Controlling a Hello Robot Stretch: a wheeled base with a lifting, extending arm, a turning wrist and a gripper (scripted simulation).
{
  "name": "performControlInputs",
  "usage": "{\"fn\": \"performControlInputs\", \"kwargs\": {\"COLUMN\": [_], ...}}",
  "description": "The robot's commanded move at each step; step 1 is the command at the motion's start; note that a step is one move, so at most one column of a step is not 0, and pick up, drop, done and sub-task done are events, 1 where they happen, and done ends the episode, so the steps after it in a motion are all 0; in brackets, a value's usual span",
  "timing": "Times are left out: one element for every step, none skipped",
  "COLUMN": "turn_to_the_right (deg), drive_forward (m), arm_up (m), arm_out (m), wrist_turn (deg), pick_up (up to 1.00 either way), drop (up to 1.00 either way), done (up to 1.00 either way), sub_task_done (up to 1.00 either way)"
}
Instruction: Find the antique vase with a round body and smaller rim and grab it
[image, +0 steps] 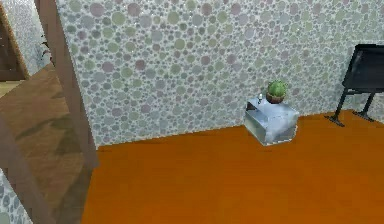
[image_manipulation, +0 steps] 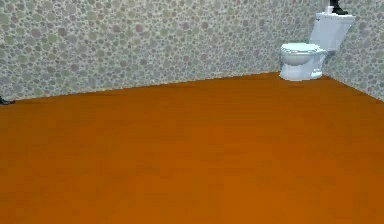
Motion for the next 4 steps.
{"fn": "performControlInputs", "kwargs": {"turn_to_the_right": [-12.0,0.0,-6.0,0.0], "drive_forward": [0.00,1.00,0.00,0.25], "arm_up": [0.00,0.00,0.00,0.00], "arm_out": [0.00,0.00,0.00,0.00], "wrist_turn": [0.0,0.0,0.0,0.0], "pick_up": [0.00,0.00,0.00,0.00], "drop": [0.00,0.00,0.00,0.00], "done": [0.00,0.00,0.00,0.00], "sub_task_done": [0.00,0.00,0.00,0.00]}}
